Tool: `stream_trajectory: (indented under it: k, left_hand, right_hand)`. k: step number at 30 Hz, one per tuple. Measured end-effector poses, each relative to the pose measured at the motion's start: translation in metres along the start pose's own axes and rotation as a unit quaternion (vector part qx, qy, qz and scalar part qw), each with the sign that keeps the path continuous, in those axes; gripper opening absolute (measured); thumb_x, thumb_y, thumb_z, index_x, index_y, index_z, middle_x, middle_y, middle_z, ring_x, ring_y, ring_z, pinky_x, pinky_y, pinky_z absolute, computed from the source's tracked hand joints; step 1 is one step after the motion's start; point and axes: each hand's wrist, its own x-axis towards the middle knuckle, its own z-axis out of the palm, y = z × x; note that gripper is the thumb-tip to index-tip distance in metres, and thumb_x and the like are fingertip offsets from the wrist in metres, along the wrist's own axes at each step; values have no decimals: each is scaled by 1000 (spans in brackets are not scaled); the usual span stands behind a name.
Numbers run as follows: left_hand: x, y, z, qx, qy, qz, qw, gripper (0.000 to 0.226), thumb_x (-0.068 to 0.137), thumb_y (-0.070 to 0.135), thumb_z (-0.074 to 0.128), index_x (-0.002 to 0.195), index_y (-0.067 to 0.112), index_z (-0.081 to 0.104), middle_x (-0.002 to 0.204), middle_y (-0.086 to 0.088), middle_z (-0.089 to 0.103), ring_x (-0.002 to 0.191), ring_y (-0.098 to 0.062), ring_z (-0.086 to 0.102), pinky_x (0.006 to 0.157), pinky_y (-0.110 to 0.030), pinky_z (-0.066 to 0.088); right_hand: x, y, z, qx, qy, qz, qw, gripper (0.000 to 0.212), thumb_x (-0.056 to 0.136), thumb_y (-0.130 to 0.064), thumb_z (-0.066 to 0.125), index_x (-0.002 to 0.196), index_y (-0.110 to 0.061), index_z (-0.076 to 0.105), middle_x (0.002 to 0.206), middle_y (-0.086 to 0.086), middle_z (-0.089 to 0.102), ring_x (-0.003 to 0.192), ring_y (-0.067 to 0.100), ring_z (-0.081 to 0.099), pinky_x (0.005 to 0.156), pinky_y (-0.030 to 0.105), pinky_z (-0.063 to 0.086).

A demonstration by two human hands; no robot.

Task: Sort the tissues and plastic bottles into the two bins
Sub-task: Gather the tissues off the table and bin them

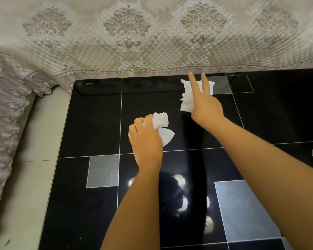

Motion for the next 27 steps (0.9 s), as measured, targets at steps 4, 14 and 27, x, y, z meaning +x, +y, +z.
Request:
stream_trajectory:
  k: [4, 14, 27]
  left_hand:
    - [0, -1, 1, 2, 3, 2, 1000, 41, 81, 8, 68, 118, 20, 55, 106, -4, 55, 90, -23, 51, 83, -36, 48]
    - [-1, -1, 3, 7, 8, 15, 1000, 40, 82, 9, 68, 118, 19, 56, 104, -5, 55, 88, -23, 50, 80, -34, 46]
    - [-18, -3, -22, -4, -86, 76, 993, 28, 95, 14, 46, 122, 9, 51, 119, -16, 54, 107, -35, 49, 89, -42, 36]
  right_hand:
    - [32, 3, -6, 0, -116, 17, 993, 101, 80, 4, 56, 149, -32, -8, 159, 7, -8, 112, 38, 53, 75, 41, 50]
    - [-2, -4, 15, 34, 24, -36, 998, 38, 83, 1, 54, 117, -15, 53, 126, 10, 46, 95, 40, 55, 70, 39, 39]
    - [-190, 6, -7, 304, 192, 10, 933, 48, 84, -9, 66, 125, -26, 47, 112, -3, 60, 99, 16, 59, 81, 32, 52]
